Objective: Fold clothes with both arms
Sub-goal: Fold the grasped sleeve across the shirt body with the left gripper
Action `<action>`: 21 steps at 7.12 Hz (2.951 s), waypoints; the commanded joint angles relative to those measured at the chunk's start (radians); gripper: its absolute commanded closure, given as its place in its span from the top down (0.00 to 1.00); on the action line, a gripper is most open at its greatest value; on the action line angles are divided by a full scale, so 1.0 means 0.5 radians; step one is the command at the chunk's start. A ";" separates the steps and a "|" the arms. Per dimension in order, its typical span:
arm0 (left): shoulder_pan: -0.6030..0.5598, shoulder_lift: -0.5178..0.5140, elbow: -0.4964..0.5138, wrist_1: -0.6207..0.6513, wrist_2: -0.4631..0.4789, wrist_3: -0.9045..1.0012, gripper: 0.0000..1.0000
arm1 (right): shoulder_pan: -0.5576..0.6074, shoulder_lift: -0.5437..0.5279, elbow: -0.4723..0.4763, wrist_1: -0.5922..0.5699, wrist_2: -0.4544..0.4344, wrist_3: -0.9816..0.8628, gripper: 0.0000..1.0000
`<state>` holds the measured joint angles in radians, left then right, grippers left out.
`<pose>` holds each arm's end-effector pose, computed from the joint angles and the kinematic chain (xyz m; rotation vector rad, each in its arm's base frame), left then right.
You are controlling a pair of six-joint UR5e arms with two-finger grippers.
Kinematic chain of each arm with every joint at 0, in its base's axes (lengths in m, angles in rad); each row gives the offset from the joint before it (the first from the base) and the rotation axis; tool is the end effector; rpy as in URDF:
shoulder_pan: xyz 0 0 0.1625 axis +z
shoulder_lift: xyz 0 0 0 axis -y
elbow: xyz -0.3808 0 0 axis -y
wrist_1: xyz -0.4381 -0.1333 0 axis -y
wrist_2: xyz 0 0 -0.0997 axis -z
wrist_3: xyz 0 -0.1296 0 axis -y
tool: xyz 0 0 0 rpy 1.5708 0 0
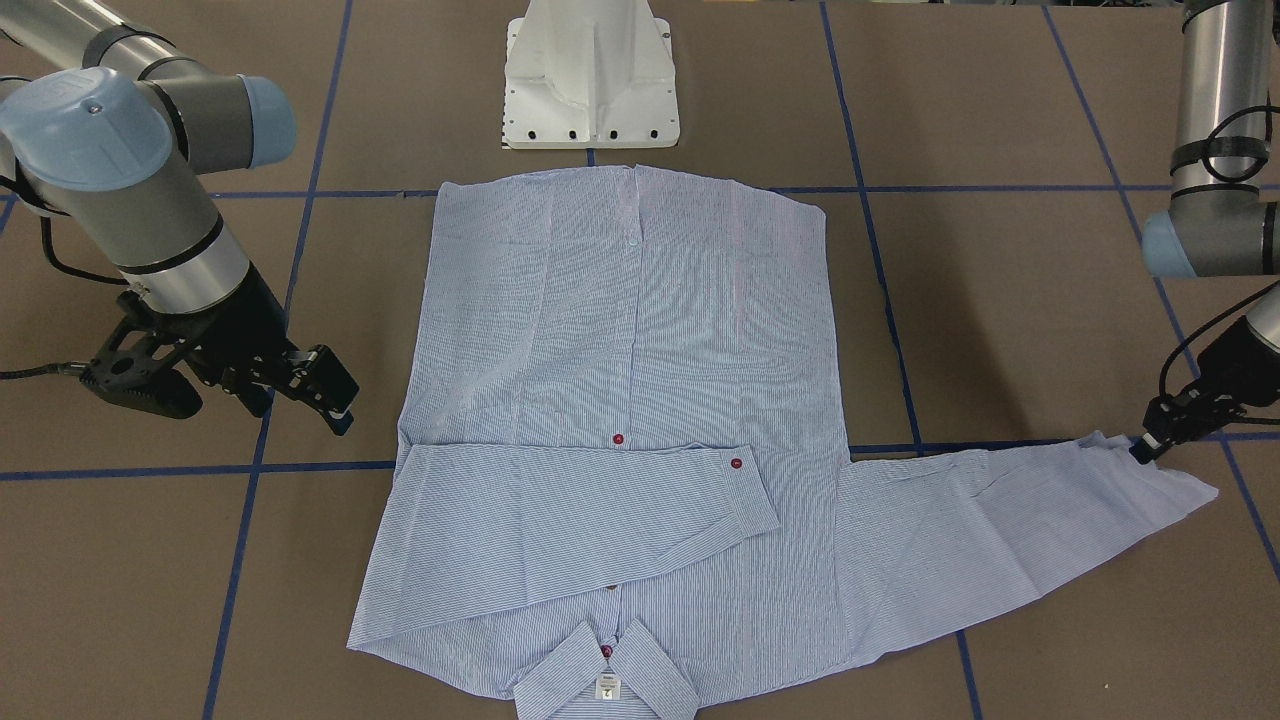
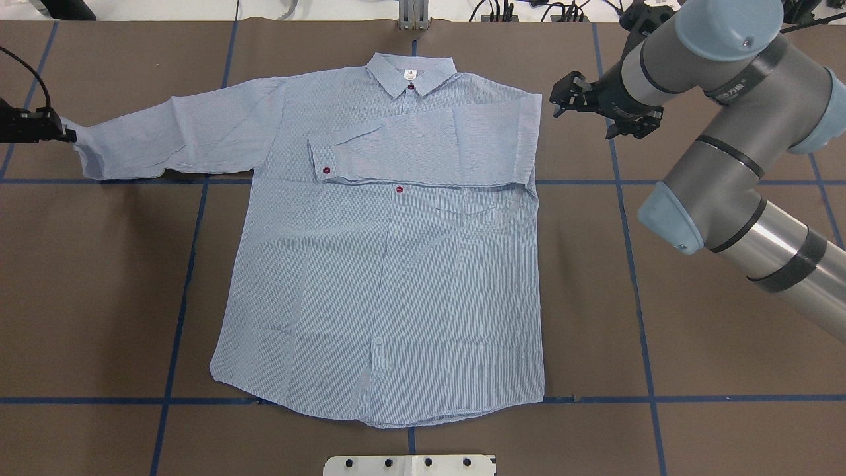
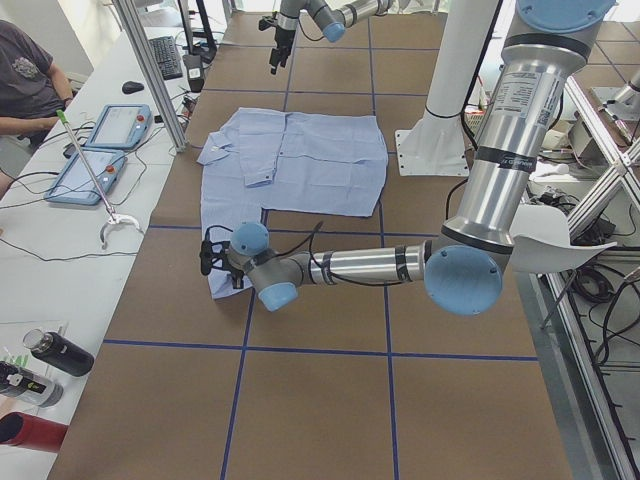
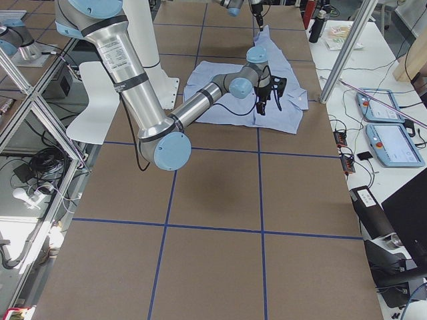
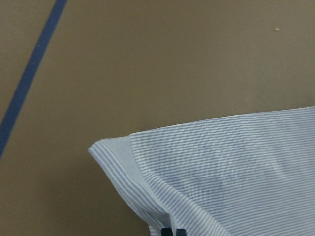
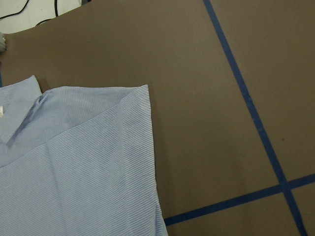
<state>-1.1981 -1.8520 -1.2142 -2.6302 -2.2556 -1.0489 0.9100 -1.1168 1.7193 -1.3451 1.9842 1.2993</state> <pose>0.2003 -0.6532 0.5339 0.3052 1.0895 -0.2662 -0.3549 -0.5889 0.2633 0.1321 -0.9008 0.4232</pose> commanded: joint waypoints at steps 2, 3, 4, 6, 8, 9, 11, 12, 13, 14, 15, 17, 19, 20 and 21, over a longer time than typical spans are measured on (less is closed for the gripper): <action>0.122 -0.394 -0.640 0.598 0.087 -0.004 0.00 | 0.158 -0.254 0.004 0.018 0.017 -0.321 0.99; 0.360 -0.480 -0.794 0.755 0.254 -0.110 0.00 | 0.204 -0.327 0.010 0.027 0.020 -0.368 0.99; 0.611 -0.693 -0.802 0.890 0.475 -0.360 0.00 | 0.278 -0.377 0.010 0.024 0.026 -0.447 0.99; 0.968 -0.934 -0.732 0.916 0.850 -0.644 0.00 | 0.352 -0.539 0.098 0.027 0.066 -0.527 0.99; 1.131 -1.158 -0.496 0.913 1.089 -0.807 0.00 | 0.355 -0.595 0.135 0.027 0.069 -0.531 0.99; 1.181 -1.147 -0.483 0.907 1.139 -0.808 0.00 | 0.355 -0.595 0.132 0.027 0.066 -0.531 0.99; 1.252 -1.159 -0.440 0.907 1.258 -0.811 0.68 | 0.355 -0.598 0.136 0.027 0.054 -0.528 0.99; 1.252 -1.213 -0.410 0.916 1.277 -0.823 0.89 | 0.355 -0.598 0.145 0.027 0.060 -0.528 0.99; 1.252 -1.259 -0.403 0.919 1.271 -0.878 0.91 | 0.355 -0.601 0.175 0.027 0.066 -0.525 1.00; 1.252 -1.278 -0.422 0.919 1.265 -0.918 0.95 | 0.352 -0.607 0.227 0.024 0.072 -0.497 1.00; 1.249 -1.269 -0.510 0.947 1.253 -0.918 0.95 | 0.352 -0.625 0.288 0.018 0.121 -0.482 1.00; 1.249 -1.105 -0.971 1.175 1.195 -0.918 0.95 | 0.215 -0.684 0.423 0.027 0.216 -0.238 1.00; 1.224 -0.829 -1.387 1.395 1.149 -0.681 0.93 | -0.393 -0.681 0.698 0.030 -0.304 0.597 0.99; 1.173 -0.797 -1.394 1.404 1.143 -0.466 0.91 | -0.688 -0.678 0.822 0.024 -0.600 0.923 0.99; 1.087 -0.690 -1.406 1.398 1.042 -0.306 0.90 | -0.970 -0.678 0.908 0.009 -0.809 1.212 0.99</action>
<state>-0.6120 -2.2544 -1.8970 -1.9365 -1.6932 -1.3111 0.6078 -1.4563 2.1070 -1.3337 1.7334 1.7079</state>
